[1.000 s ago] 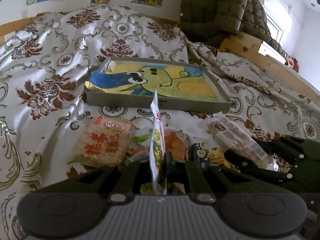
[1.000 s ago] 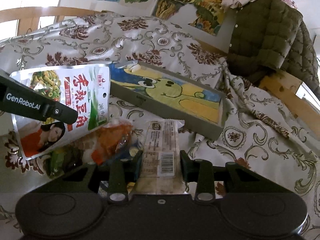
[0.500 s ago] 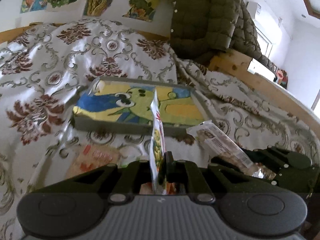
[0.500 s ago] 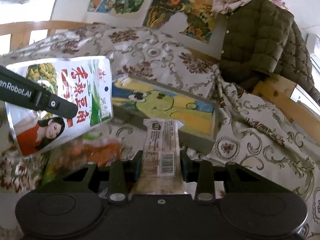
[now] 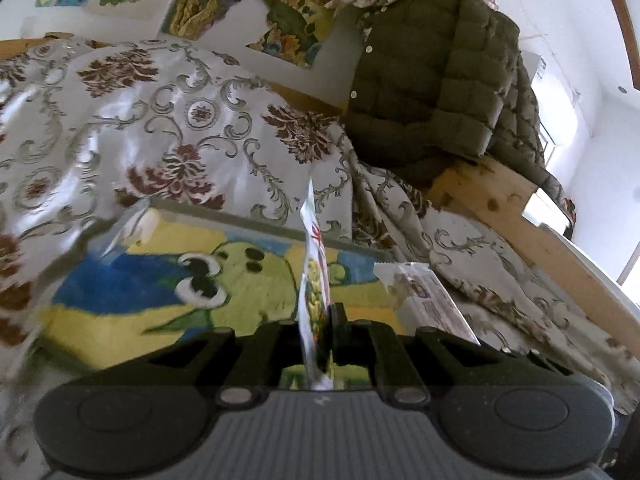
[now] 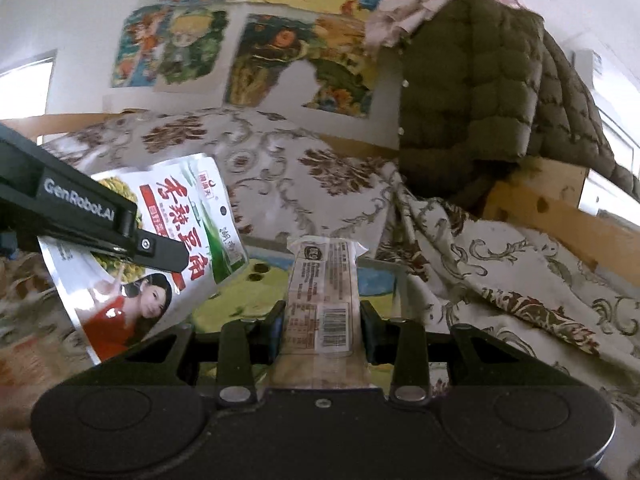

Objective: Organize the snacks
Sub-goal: 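Carry both packets over the grey tray and release them inside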

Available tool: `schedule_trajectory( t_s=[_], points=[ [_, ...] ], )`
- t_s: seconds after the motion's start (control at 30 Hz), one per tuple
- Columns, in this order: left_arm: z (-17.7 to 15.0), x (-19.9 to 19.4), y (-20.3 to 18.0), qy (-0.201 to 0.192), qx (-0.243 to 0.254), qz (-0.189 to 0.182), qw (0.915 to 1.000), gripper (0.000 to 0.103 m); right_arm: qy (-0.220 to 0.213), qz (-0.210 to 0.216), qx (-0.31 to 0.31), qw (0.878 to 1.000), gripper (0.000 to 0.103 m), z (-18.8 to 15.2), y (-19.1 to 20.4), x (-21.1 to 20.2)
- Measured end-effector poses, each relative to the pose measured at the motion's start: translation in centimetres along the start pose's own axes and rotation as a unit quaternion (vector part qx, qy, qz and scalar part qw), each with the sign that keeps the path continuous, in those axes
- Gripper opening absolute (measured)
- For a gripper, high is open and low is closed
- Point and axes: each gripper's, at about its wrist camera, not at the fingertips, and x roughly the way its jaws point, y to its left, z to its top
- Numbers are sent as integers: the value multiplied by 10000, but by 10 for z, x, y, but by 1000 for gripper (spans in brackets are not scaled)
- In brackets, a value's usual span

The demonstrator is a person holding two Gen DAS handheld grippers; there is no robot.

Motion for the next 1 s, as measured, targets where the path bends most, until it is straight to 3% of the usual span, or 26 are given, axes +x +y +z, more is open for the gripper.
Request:
schedule_trajectory(
  t_s=[0.3,0.47,0.77,0.87,0.93,1.0],
  points=[
    [11,69,4,240,-52,114,9996,7,481,-85,194,9986,39,-8,-17,61],
    [9,79,12,401,-211,252,9987,7,707,-80,427,9965,39,-14,-12,80],
    [3,79,26,530,-399,496,9966,15,959,-120,243,9950,40,-29,-2,88],
    [0,80,27,644,-364,856,9936,34,965,-138,245,9949,46,-29,-2,87],
    [-1,80,30,805,-431,1003,9908,73,943,-161,238,9951,54,-29,-2,85],
    [-4,75,33,811,-541,1137,9887,79,924,-167,264,9952,60,-27,-2,80]
  ],
)
